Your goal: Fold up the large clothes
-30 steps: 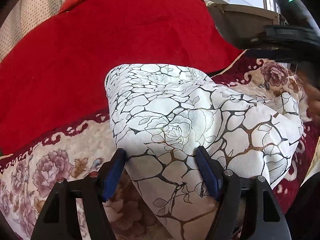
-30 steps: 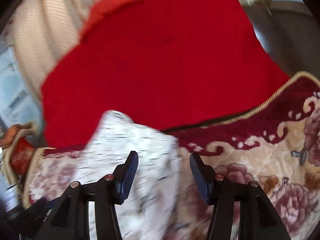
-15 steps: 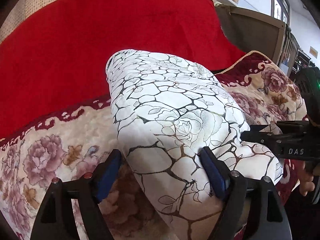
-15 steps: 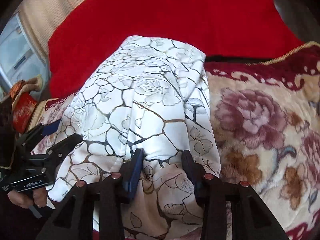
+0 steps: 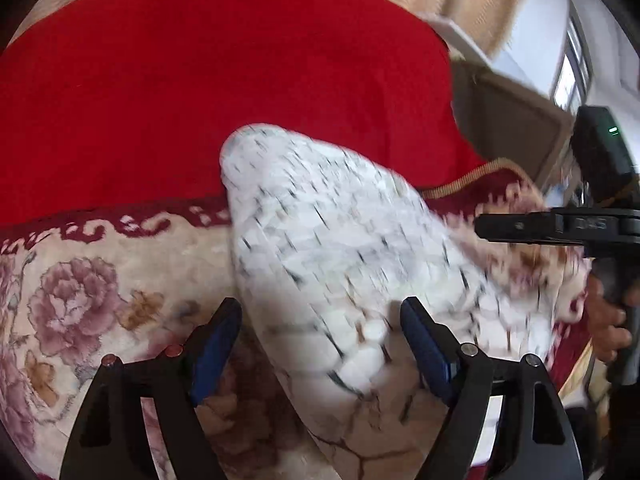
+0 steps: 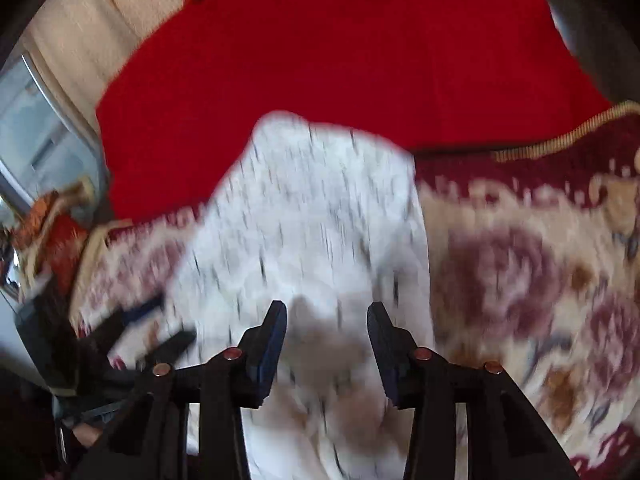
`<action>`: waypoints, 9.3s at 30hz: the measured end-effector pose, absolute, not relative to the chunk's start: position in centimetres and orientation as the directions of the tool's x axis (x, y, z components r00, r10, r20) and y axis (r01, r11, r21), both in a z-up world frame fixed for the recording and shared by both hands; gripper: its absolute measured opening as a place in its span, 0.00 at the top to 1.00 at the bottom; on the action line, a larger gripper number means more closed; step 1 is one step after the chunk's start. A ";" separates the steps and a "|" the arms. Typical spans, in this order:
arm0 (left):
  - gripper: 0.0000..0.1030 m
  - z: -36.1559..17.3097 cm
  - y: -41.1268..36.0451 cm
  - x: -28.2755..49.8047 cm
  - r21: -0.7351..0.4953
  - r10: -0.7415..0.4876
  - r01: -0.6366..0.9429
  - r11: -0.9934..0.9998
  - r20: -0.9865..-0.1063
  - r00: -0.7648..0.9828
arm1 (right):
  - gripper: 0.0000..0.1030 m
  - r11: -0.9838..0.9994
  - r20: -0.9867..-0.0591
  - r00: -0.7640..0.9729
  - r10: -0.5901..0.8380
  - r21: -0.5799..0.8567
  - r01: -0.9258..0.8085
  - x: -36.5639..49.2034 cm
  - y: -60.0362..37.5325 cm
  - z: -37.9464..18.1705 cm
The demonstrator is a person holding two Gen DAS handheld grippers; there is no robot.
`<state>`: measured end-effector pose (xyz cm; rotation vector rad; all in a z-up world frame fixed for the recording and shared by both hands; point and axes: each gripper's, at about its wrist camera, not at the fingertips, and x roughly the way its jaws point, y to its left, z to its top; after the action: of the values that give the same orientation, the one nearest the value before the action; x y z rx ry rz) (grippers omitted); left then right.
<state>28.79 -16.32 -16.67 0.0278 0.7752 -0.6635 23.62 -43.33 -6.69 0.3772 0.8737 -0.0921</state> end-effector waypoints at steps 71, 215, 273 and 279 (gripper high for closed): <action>0.08 -19.8 -19.1 25.2 -0.005 -0.409 0.600 0.800 -0.736 0.540 | 0.68 0.878 -0.771 0.620 0.147 0.391 0.277 23.3 -43.4 -16.2; 0.05 -20.4 -14.6 29.2 -0.259 -0.399 0.415 0.872 -0.867 0.298 | 0.41 0.829 -0.612 0.647 0.455 0.556 -0.057 21.2 -39.3 -17.6; 0.00 -18.0 -17.2 19.3 0.142 -0.095 0.287 0.947 -0.731 0.676 | 0.57 0.954 -0.711 0.684 0.167 0.293 0.072 19.8 -37.4 -10.8; 0.00 -12.2 -15.8 14.4 0.156 -0.050 0.176 0.972 -0.593 0.804 | 0.25 0.978 -0.613 0.785 0.088 0.202 0.048 10.6 -35.8 -6.5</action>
<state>14.45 -15.81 -12.21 0.2084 0.6263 -0.1222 10.55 -35.85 -6.48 0.2117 0.6692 0.0219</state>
